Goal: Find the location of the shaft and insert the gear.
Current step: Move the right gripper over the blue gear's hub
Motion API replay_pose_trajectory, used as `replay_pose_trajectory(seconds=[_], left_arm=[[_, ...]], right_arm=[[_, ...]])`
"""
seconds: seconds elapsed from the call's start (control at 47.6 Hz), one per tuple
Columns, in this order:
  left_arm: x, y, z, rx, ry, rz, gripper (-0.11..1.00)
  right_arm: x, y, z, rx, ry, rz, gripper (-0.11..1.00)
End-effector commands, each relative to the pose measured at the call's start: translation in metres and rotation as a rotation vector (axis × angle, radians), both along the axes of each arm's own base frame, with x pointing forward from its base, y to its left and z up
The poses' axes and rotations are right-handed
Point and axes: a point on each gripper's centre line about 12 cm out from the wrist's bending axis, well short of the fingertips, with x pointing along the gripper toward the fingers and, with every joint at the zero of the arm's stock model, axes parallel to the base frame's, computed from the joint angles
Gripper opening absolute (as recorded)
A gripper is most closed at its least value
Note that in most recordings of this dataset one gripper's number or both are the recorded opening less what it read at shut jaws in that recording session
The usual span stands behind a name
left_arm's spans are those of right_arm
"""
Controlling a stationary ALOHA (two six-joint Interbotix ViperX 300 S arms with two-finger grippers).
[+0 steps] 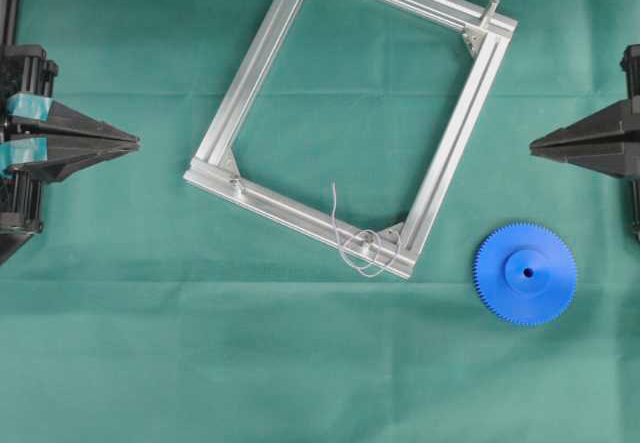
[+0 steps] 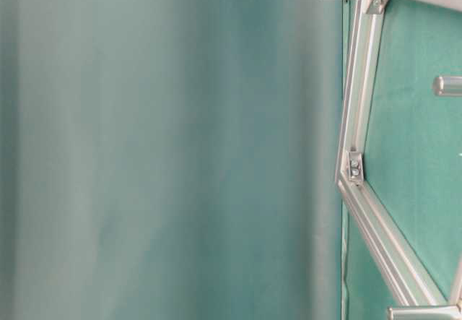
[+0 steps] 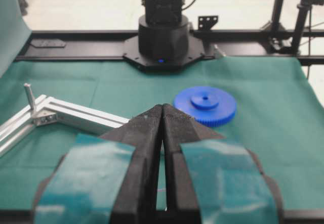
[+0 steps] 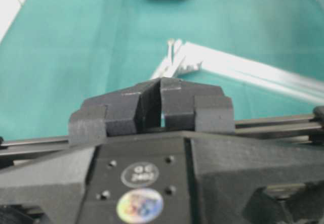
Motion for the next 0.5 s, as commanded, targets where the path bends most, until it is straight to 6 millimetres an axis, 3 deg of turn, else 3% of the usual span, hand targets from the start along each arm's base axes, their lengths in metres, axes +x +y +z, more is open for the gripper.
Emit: replay_pose_trajectory(seconds=[0.0,0.042,0.105,0.336,0.399,0.483], left_arm=[[0.003,0.000,0.009,0.000,-0.018,0.000,0.01],[0.003,0.000,0.009,0.002,-0.018,0.000,0.01],[0.003,0.000,0.008,0.003,-0.017,0.000,0.01],[0.003,0.000,0.008,0.005,-0.006,0.000,0.01],[0.003,0.000,0.007,0.005,0.000,-0.002,0.01],[0.003,0.000,0.007,0.005,0.002,0.000,0.01]], right_arm=[[0.002,0.002,0.009,0.003,0.008,0.009,0.01],[0.001,0.003,0.010,0.003,0.020,0.013,0.03],[0.001,0.004,0.009,0.004,0.034,0.017,0.17],[-0.001,0.006,0.001,0.001,0.098,0.027,0.83],[-0.001,0.006,0.000,0.001,0.110,0.028,0.91],[-0.003,0.007,-0.001,0.000,0.135,0.033,0.92]])
